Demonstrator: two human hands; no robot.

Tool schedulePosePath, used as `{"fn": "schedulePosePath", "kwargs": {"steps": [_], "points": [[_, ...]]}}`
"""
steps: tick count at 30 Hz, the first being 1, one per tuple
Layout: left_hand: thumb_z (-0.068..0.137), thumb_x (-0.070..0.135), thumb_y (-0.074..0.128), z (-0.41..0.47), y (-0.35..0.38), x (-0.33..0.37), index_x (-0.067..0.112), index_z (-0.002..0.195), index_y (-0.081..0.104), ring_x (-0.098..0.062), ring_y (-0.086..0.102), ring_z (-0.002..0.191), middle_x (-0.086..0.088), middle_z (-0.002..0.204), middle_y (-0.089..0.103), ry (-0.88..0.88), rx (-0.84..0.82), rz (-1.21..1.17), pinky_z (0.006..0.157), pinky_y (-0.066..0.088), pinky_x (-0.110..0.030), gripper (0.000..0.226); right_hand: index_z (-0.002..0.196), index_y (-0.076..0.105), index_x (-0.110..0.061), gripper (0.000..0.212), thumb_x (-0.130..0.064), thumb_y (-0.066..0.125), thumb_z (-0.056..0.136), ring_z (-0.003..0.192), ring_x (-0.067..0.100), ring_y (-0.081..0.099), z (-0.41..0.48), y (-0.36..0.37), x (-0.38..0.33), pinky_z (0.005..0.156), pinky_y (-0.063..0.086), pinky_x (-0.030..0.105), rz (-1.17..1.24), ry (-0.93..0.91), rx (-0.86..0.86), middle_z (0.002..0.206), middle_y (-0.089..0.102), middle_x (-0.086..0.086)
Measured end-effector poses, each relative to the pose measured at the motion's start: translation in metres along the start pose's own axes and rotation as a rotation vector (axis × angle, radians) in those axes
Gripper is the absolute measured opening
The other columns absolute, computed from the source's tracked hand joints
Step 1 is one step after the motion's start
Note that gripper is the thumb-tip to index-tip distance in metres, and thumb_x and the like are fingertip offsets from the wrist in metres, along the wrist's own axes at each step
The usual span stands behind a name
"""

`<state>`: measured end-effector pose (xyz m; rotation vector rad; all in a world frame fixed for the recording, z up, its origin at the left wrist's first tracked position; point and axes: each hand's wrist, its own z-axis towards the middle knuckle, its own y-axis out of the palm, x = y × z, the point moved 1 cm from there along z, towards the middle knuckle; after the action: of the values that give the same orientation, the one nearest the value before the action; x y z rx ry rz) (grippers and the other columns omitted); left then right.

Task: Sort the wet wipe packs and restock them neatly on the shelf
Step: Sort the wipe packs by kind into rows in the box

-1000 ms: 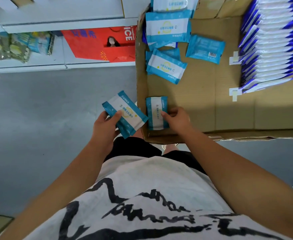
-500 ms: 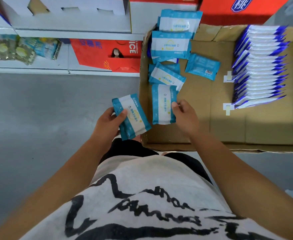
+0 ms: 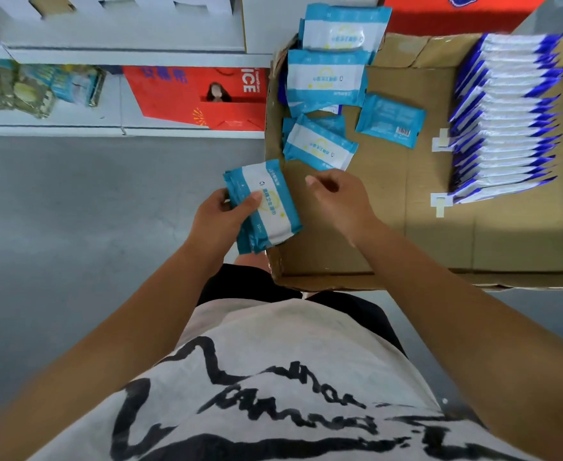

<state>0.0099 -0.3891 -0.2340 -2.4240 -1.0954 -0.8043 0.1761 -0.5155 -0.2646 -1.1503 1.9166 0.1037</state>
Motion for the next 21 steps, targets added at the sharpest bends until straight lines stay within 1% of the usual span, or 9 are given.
{"fn": "schedulePosePath", "kwargs": {"steps": [3,5,7,9,11,13,17,18,21], "points": [[0.094,0.035,0.073,0.003,-0.001,0.002,0.031,0.108,0.063,-0.011,0.075,0.097,0.008,0.110,0.074,-0.034,0.020,-0.018,0.078,0.063,-0.031,0.018,0.118,0.067,-0.012,0.027,-0.025,0.068,0.094,0.099,0.009,0.060,0.034,-0.015,0.006,0.093,0.052,0.030,-0.059,-0.078,0.218,0.114,0.065,0.001],[0.094,0.035,0.073,0.005,-0.003,0.003,0.028,0.113,0.063,-0.014,0.075,0.098,0.006,0.113,0.074,-0.049,0.036,-0.031,0.080,0.063,-0.033,0.023,0.125,0.063,-0.011,0.035,-0.026,0.068,0.093,0.114,0.016,0.056,0.055,-0.021,0.009,0.101,0.046,0.030,-0.190,-0.132,0.271,0.123,0.062,0.005],[0.094,0.035,0.073,0.006,-0.005,0.005,0.025,0.117,0.062,-0.014,0.076,0.098,0.005,0.114,0.074,-0.058,0.047,-0.024,0.079,0.064,-0.032,0.027,0.134,0.057,-0.012,0.049,-0.031,0.071,0.091,0.127,0.023,0.048,0.071,-0.021,0.012,0.107,0.037,0.032,-0.318,-0.137,0.250,0.134,0.057,0.007],[0.094,0.034,0.073,0.007,-0.007,0.007,0.026,0.114,0.062,-0.013,0.076,0.097,0.005,0.113,0.074,-0.050,0.045,-0.014,0.077,0.064,-0.031,0.024,0.138,0.053,-0.014,0.059,-0.034,0.074,0.087,0.132,0.027,0.042,0.081,-0.017,0.016,0.106,0.034,0.038,-0.470,-0.113,0.210,0.139,0.053,0.008],[0.094,0.033,0.073,0.007,-0.008,0.008,0.029,0.109,0.062,-0.012,0.076,0.095,0.005,0.112,0.074,-0.040,0.043,0.002,0.076,0.064,-0.030,0.019,0.137,0.052,-0.017,0.061,-0.037,0.075,0.085,0.131,0.030,0.039,0.085,-0.012,0.020,0.102,0.033,0.039,-0.633,-0.085,0.194,0.137,0.051,0.009],[0.094,0.033,0.072,0.007,-0.009,0.009,0.028,0.109,0.062,-0.012,0.076,0.095,0.006,0.112,0.074,-0.038,0.050,0.014,0.077,0.064,-0.030,0.019,0.132,0.055,-0.019,0.056,-0.042,0.074,0.085,0.129,0.030,0.037,0.082,-0.007,0.024,0.100,0.032,0.039,-0.711,-0.046,0.183,0.134,0.049,0.008],[0.094,0.033,0.072,0.008,-0.012,0.009,0.026,0.113,0.061,-0.015,0.075,0.099,0.004,0.115,0.073,-0.052,0.070,0.013,0.083,0.064,-0.036,0.023,0.100,0.063,-0.026,0.025,-0.037,0.076,0.082,0.128,0.030,0.036,0.067,-0.002,0.039,0.102,0.032,0.040,-0.587,0.021,0.140,0.131,0.048,0.006],[0.094,0.034,0.072,0.008,-0.012,0.009,0.027,0.113,0.061,-0.016,0.075,0.100,0.004,0.116,0.073,-0.057,0.074,0.016,0.084,0.064,-0.037,0.023,0.101,0.063,-0.026,0.026,-0.038,0.077,0.082,0.128,0.029,0.037,0.064,0.000,0.044,0.104,0.033,0.041,-0.502,0.056,0.130,0.131,0.049,0.005],[0.093,0.035,0.073,0.008,-0.013,0.008,0.028,0.114,0.060,-0.016,0.074,0.101,0.006,0.117,0.072,-0.071,0.091,0.029,0.086,0.064,-0.037,0.026,0.116,0.063,-0.018,0.053,-0.053,0.076,0.078,0.123,0.024,0.047,0.060,0.009,0.052,0.102,0.044,0.041,-0.215,0.170,0.129,0.124,0.058,0.004]]}}
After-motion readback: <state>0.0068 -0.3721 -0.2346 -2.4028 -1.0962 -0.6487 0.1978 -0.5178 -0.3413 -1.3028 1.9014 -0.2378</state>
